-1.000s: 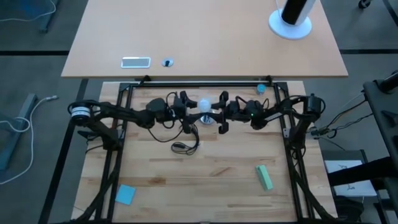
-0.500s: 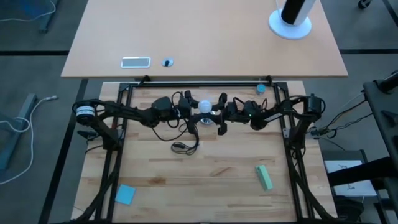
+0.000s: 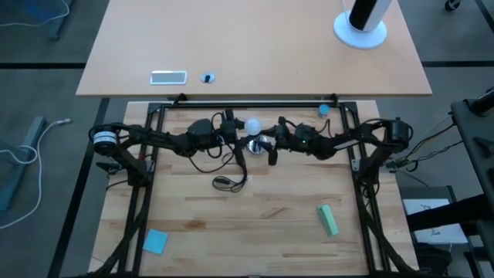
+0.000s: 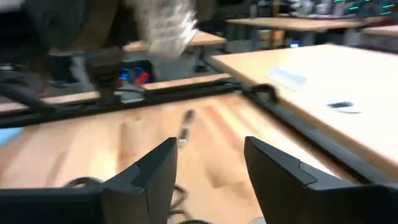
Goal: Screw lightbulb
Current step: Insert the lightbulb into the lamp
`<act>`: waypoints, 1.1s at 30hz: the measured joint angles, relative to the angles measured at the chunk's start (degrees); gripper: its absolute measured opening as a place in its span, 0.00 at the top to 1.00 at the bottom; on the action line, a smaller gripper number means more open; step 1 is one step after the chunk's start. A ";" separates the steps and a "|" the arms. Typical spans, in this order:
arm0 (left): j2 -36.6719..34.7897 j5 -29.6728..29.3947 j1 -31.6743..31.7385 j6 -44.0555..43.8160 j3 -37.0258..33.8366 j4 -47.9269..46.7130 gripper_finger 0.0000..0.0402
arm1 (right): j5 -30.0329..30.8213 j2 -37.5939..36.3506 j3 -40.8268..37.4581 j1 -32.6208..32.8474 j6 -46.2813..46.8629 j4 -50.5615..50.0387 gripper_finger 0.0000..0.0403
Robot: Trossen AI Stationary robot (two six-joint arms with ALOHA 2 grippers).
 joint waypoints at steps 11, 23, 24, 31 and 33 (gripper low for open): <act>0.02 -1.87 0.11 0.49 -3.68 -7.41 0.60 | 5.44 -18.58 2.70 0.28 -5.52 -32.55 0.47; 0.04 -2.11 -0.29 1.44 -1.46 -13.46 0.59 | 5.49 -17.28 12.90 4.80 -7.79 -45.70 0.25; 0.04 -2.09 -0.37 1.60 -1.31 -13.53 0.60 | 5.51 -16.73 13.64 5.17 -8.36 -45.78 0.24; 0.04 -2.14 -1.87 2.41 0.66 -13.42 0.59 | 5.33 -12.22 19.75 5.67 -8.60 -50.12 0.19; 0.04 -2.24 -2.30 3.04 1.62 -13.59 0.59 | 5.26 -10.69 21.27 5.94 -9.04 -51.35 0.19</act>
